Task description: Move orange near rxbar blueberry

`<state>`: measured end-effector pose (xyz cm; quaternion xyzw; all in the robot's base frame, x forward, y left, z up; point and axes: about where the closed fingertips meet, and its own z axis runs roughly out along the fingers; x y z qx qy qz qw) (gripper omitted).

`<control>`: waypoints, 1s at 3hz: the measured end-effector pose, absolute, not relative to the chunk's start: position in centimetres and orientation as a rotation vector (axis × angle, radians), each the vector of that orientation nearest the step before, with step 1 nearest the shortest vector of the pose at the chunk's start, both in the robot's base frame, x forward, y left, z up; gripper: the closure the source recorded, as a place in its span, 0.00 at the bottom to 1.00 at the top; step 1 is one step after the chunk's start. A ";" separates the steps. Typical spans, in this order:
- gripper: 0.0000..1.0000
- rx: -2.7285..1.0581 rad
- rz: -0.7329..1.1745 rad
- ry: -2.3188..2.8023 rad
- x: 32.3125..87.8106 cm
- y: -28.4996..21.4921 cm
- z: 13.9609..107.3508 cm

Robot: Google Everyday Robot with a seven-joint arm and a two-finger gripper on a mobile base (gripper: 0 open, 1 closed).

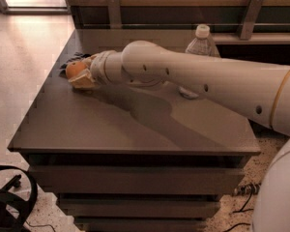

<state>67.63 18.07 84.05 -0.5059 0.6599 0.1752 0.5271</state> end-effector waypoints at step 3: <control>0.00 -1.216 0.424 1.571 67.4 18.6 84.2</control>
Offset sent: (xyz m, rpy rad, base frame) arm -0.0007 0.0015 0.0004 0.0002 -0.0004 0.0024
